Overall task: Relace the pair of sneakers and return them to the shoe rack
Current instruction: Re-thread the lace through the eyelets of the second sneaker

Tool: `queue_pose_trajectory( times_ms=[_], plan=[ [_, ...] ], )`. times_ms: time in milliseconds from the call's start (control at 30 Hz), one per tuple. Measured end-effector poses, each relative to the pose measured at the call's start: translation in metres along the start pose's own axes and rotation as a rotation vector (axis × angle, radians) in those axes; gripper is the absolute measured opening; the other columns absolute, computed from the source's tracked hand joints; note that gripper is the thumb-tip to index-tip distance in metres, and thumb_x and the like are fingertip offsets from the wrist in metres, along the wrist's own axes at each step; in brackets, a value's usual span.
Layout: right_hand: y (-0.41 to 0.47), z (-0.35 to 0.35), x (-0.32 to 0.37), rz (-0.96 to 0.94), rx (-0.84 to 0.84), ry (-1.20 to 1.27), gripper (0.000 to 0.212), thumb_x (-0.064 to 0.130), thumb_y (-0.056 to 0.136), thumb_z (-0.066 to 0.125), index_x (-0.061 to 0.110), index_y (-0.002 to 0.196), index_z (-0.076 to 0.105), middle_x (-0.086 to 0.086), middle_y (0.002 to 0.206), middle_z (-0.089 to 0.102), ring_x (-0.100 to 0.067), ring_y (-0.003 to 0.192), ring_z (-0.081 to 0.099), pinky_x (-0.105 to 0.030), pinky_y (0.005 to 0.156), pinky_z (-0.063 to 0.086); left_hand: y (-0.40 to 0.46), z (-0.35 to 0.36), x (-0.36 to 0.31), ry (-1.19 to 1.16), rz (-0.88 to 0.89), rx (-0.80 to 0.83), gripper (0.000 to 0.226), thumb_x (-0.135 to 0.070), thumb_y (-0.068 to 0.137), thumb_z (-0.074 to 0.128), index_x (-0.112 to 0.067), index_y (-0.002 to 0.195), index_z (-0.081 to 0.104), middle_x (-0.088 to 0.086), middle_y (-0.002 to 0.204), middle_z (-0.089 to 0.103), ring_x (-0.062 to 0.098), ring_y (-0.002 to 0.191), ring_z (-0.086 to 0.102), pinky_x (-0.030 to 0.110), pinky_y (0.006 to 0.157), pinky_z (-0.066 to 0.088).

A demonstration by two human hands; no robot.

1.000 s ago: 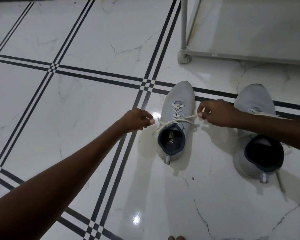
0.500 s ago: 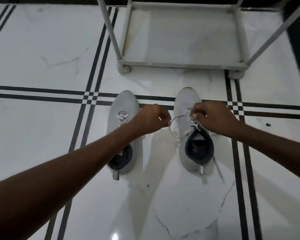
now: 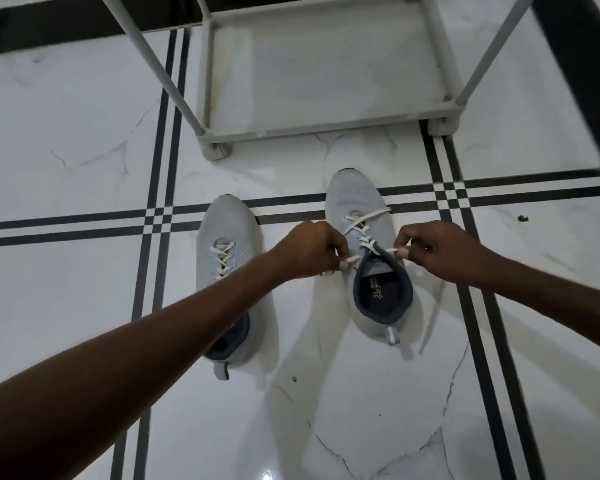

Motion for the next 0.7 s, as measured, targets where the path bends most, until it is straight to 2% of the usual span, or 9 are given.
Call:
queue_pose_trajectory(
  times_ms=[100, 167, 267, 367, 467, 533, 567, 633, 700],
  plan=[
    [-0.001, -0.003, -0.001, -0.071, 0.066, -0.149, 0.015, 0.023, 0.094, 0.059, 0.024, 0.084, 0.070, 0.008, 0.074, 0.071, -0.013, 0.067, 0.061, -0.033, 0.065, 0.048, 0.001, -0.006, 0.001, 0.052, 0.031, -0.005, 0.011, -0.021, 0.080, 0.077, -0.017, 0.090, 0.078, -0.011, 0.065, 0.067, 0.006, 0.066, 0.060, 0.020, 0.063, 0.041],
    [-0.003, -0.002, -0.003, -0.103, 0.083, -0.312, 0.022, 0.015, 0.091, 0.056, 0.028, 0.075, 0.064, 0.011, 0.063, 0.062, -0.008, 0.061, 0.054, -0.033, 0.060, 0.048, -0.002, -0.007, 0.006, 0.093, 0.041, -0.004, 0.006, -0.017, 0.078, 0.077, -0.015, 0.084, 0.077, -0.002, 0.075, 0.075, 0.013, 0.070, 0.066, 0.023, 0.064, 0.045],
    [-0.002, 0.001, -0.003, -0.106, 0.111, -0.560, 0.024, 0.000, 0.070, 0.048, 0.024, 0.068, 0.049, 0.009, 0.053, 0.047, -0.007, 0.055, 0.043, -0.026, 0.046, 0.029, -0.008, -0.003, 0.015, 0.142, 0.030, -0.010, 0.003, -0.011, 0.079, 0.075, -0.013, 0.081, 0.076, 0.001, 0.084, 0.078, 0.018, 0.079, 0.071, 0.020, 0.060, 0.040],
    [0.000, 0.007, -0.007, -0.100, 0.113, -0.617, 0.026, 0.000, 0.068, 0.047, 0.025, 0.069, 0.047, 0.008, 0.060, 0.054, -0.014, 0.059, 0.050, -0.024, 0.047, 0.022, -0.011, 0.000, 0.017, 0.234, 0.027, -0.028, 0.006, -0.013, 0.084, 0.070, -0.015, 0.087, 0.074, -0.002, 0.089, 0.078, 0.018, 0.086, 0.070, 0.023, 0.066, 0.039],
    [-0.005, 0.000, 0.000, -0.175, -0.159, -0.422, 0.011, 0.015, 0.087, 0.061, 0.020, 0.078, 0.063, 0.003, 0.071, 0.064, -0.024, 0.074, 0.060, -0.031, 0.061, 0.043, -0.015, -0.010, 0.019, 0.278, 0.014, -0.245, 0.016, -0.030, 0.087, 0.068, -0.018, 0.096, 0.073, 0.000, 0.097, 0.071, 0.020, 0.090, 0.065, 0.029, 0.069, 0.046],
    [-0.019, -0.009, 0.008, -0.162, -0.415, -0.312, 0.015, 0.024, 0.090, 0.064, 0.013, 0.080, 0.064, -0.003, 0.075, 0.064, -0.027, 0.076, 0.057, -0.040, 0.070, 0.046, -0.022, -0.016, 0.029, 0.291, -0.174, -0.440, 0.033, -0.045, 0.090, 0.061, -0.013, 0.088, 0.071, 0.004, 0.090, 0.069, 0.023, 0.081, 0.064, 0.031, 0.064, 0.045],
    [-0.026, -0.010, 0.009, -0.102, -0.477, -0.284, 0.025, 0.028, 0.092, 0.059, 0.013, 0.073, 0.060, -0.003, 0.069, 0.061, -0.025, 0.069, 0.055, -0.040, 0.067, 0.046, -0.025, -0.013, 0.038, 0.286, -0.325, -0.433, 0.047, -0.053, 0.091, 0.055, -0.010, 0.081, 0.070, 0.006, 0.079, 0.070, 0.024, 0.073, 0.066, 0.029, 0.061, 0.043],
    [-0.029, -0.004, 0.006, 0.121, -0.368, -0.172, 0.048, 0.041, 0.097, 0.048, 0.012, 0.061, 0.060, -0.001, 0.056, 0.059, -0.020, 0.056, 0.055, -0.034, 0.060, 0.046, -0.029, 0.006, 0.055, -0.087, -0.583, -0.252, 0.065, -0.063, 0.089, 0.050, -0.004, 0.071, 0.071, 0.003, 0.054, 0.069, 0.019, 0.054, 0.067, 0.024, 0.054, 0.048],
    [-0.024, 0.013, -0.002, 0.438, -0.115, 0.253, 0.049, 0.043, 0.097, 0.051, 0.009, 0.070, 0.073, -0.007, 0.065, 0.072, -0.017, 0.059, 0.063, -0.030, 0.062, 0.047, -0.027, 0.027, 0.055, -0.687, -0.694, -0.116, 0.059, -0.056, 0.089, 0.060, 0.001, 0.080, 0.073, 0.010, 0.061, 0.072, 0.018, 0.050, 0.068, 0.025, 0.051, 0.056]
  ],
)
Point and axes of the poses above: each hand's wrist, its own y-axis towards the middle knuckle, its own z-axis out of the palm, x = y × z, the point moved 5 cm from there along y, towards the middle knuckle
